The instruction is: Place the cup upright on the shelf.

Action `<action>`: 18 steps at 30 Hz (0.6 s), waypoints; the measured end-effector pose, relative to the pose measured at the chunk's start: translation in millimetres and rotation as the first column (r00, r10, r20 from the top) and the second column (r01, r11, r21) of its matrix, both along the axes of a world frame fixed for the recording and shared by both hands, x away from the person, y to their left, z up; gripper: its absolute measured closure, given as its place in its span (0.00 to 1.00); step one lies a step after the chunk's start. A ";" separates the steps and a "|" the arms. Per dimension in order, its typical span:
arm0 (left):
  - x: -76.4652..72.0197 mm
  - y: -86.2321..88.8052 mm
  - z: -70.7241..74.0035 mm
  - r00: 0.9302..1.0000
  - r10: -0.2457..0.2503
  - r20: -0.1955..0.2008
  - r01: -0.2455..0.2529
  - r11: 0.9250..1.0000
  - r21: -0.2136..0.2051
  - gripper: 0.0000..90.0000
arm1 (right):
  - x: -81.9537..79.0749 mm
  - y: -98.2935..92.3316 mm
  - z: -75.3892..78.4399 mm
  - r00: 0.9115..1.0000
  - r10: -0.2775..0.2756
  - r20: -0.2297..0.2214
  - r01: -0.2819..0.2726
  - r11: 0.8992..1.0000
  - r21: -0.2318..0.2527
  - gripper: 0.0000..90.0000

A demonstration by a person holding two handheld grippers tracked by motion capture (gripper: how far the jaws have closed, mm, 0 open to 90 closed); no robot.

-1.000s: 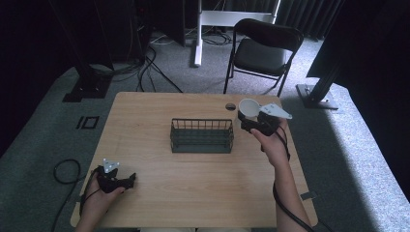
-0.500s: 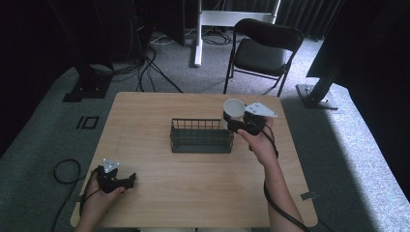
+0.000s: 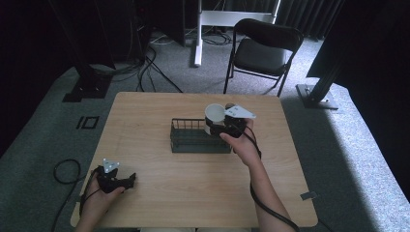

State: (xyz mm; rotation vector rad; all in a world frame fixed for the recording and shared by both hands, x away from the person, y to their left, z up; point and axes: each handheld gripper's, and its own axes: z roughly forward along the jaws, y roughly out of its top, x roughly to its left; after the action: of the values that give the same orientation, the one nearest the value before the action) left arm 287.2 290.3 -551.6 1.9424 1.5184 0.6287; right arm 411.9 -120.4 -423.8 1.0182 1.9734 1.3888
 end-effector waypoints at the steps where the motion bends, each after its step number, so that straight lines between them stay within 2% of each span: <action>1: 0.0 0.0 0.0 1.000 0.000 0.000 0.000 1.000 0.000 0.08 | 0.3 2.5 -1.6 1.000 0.003 -0.002 -0.003 1.000 -0.002 0.23; 8: 0.0 0.0 0.0 1.000 0.000 0.000 0.000 1.000 -0.001 0.08 | 4.6 17.7 -14.0 1.000 0.021 -0.021 -0.021 1.000 -0.016 0.23; 18: 0.0 0.0 0.0 1.000 0.000 0.000 0.000 1.000 0.000 0.08 | 8.3 28.8 -26.0 0.999 0.029 -0.040 -0.030 0.999 -0.026 0.23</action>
State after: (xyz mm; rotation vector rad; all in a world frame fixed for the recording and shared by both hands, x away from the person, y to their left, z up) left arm 287.3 290.4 -551.6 1.9428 1.5181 0.6284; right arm 420.2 -91.7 -449.8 1.0155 2.0382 1.3640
